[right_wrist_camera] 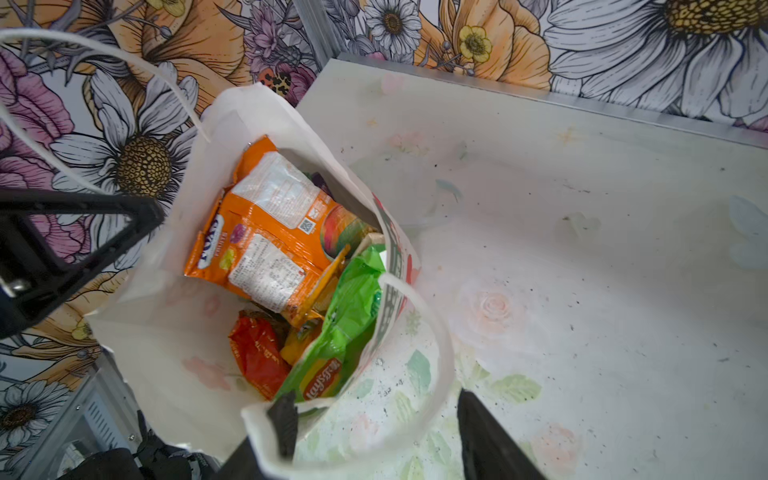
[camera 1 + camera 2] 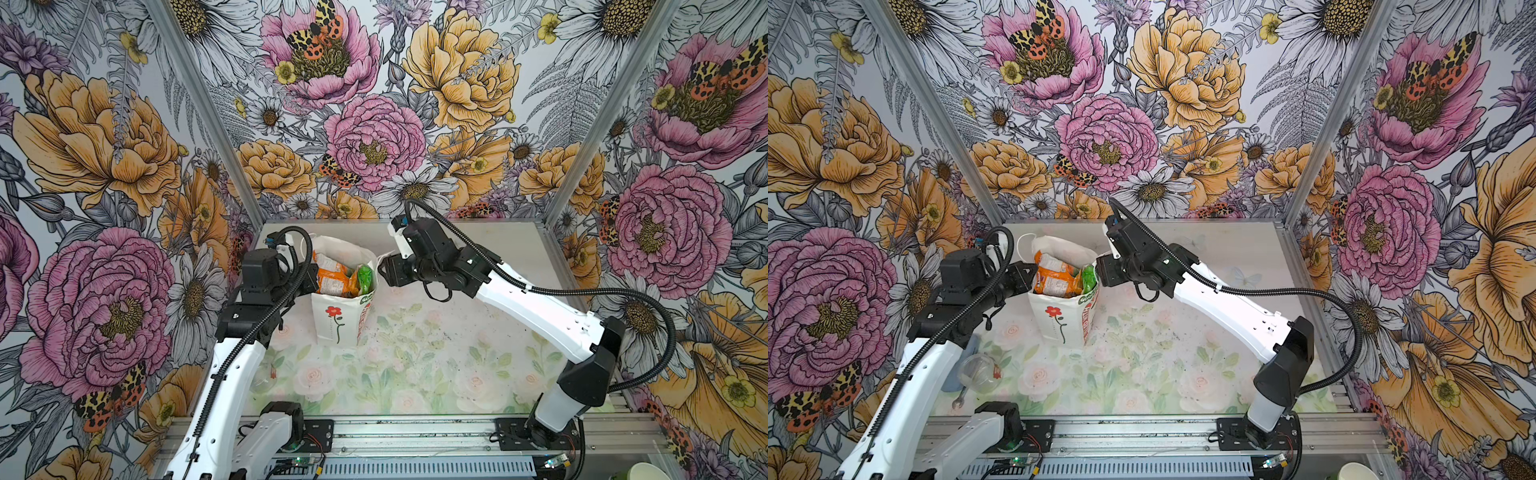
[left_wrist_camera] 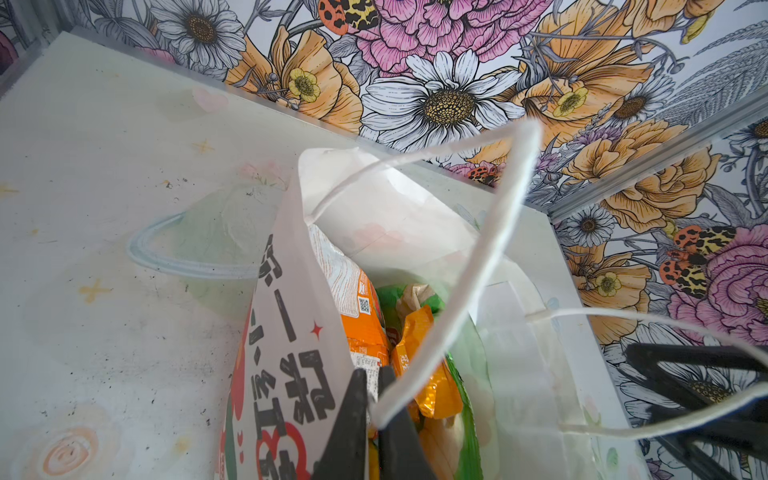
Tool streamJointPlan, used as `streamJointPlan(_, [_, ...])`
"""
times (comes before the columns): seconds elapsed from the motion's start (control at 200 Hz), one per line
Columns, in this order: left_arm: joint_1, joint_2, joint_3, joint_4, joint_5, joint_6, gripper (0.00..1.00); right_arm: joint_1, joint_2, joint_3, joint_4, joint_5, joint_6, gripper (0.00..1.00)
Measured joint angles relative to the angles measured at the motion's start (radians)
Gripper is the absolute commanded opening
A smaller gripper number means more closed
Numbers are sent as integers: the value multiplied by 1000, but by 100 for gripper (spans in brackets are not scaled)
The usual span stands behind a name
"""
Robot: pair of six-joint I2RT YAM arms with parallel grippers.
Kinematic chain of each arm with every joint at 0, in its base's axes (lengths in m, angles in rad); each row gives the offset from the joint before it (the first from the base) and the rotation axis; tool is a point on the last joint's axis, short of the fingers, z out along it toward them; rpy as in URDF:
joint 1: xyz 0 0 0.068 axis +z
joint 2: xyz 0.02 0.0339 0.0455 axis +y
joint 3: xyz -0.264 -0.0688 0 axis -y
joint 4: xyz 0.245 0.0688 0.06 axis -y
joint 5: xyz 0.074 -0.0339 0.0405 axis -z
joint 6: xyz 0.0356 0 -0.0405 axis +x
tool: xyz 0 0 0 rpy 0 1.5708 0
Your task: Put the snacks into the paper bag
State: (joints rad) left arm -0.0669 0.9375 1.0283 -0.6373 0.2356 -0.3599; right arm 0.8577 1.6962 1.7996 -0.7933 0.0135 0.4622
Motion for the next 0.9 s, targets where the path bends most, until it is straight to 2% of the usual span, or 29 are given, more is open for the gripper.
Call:
streamJointPlan(0.32, [0, 0, 0, 0, 0, 0, 10, 1, 109, 80, 3, -7, 0, 59])
streamJointPlan(0.425, [0, 0, 0, 0, 0, 0, 10, 13, 135, 110, -24, 32, -5, 58])
streamJointPlan(0.475, [0, 0, 0, 0, 0, 0, 10, 18, 143, 125, -37, 60, -11, 56])
streamJointPlan(0.606, [0, 0, 0, 0, 0, 0, 10, 31, 156, 156, -66, 100, -20, 45])
streamJointPlan(0.801, [0, 0, 0, 0, 0, 0, 9, 40, 224, 244, -122, 124, -33, 41])
streamJointPlan(0.901, [0, 0, 0, 0, 0, 0, 9, 42, 265, 281, -153, 135, -32, 35])
